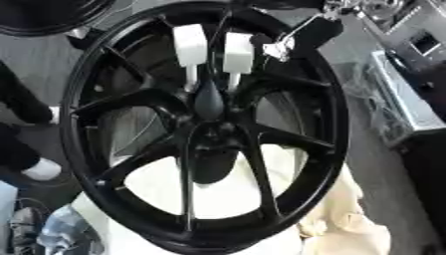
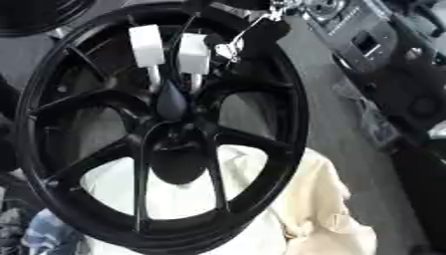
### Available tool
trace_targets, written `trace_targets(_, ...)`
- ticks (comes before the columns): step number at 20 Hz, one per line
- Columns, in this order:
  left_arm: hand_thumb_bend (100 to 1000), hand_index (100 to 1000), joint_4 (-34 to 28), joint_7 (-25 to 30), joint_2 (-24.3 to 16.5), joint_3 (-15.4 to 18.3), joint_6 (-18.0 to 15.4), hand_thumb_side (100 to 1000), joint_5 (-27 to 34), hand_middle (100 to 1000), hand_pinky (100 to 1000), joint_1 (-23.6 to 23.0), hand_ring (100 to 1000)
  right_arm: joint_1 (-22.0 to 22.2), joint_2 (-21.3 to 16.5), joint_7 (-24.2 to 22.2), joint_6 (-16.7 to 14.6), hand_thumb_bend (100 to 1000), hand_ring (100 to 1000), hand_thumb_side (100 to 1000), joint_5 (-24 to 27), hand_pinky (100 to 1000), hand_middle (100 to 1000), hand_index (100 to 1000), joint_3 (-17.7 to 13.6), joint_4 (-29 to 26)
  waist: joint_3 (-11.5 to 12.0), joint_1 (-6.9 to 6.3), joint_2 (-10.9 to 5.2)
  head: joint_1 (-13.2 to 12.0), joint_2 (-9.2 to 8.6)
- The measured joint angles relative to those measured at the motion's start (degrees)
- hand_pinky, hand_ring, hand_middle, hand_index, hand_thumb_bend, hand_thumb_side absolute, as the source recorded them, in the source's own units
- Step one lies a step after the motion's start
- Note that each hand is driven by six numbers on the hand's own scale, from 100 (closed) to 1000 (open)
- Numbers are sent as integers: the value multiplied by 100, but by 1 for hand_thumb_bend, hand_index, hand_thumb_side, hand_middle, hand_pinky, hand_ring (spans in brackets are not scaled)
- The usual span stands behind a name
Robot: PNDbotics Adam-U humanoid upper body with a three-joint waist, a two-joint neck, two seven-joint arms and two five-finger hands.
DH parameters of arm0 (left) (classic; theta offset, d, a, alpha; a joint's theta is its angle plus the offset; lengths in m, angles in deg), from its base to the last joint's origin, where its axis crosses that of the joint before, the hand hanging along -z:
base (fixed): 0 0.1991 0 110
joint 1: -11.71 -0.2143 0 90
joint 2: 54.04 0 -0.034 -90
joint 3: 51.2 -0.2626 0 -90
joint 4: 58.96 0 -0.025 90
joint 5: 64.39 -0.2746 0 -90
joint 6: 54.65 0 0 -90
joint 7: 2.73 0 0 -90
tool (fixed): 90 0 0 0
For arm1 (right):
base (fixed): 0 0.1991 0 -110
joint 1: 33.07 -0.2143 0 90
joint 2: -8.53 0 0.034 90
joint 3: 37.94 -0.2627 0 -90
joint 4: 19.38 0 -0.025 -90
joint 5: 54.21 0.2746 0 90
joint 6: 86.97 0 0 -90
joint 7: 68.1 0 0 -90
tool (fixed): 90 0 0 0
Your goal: Pull the pin out of the wheel hub.
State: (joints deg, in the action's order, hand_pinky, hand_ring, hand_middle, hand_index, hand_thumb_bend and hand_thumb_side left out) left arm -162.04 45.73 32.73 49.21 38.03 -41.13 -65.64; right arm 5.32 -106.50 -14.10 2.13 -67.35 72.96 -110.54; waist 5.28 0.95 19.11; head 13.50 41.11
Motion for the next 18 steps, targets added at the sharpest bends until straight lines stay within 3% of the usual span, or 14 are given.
trace_targets(2,115,696,3,-4,0,0,4,811,0,595,638,0,634,-12,27,16,79,240,940,327,-8,1000,881,926,-5,75,10,5,19,23,-1)
trace_targets(5,114,696,14,-10,1,0,11,811,0,594,637,0,633,-29,69,-53,231,161,943,239,56,1000,886,932,-6,154,23,26,35,36,-1)
trace_targets(7,113,695,34,-12,1,0,12,811,-2,592,637,0,632,-29,98,-146,350,100,945,258,201,1000,889,935,-16,160,31,31,49,47,0)
trace_targets(10,110,695,38,-15,1,0,16,811,-4,592,637,-1,632,-42,99,-222,525,100,947,180,486,1000,890,934,-104,90,34,36,50,50,0)
trace_targets(18,109,695,105,-41,2,2,43,813,-15,592,636,-27,632,-182,20,177,992,100,945,150,1423,1000,890,933,-466,-853,-18,62,44,52,9)
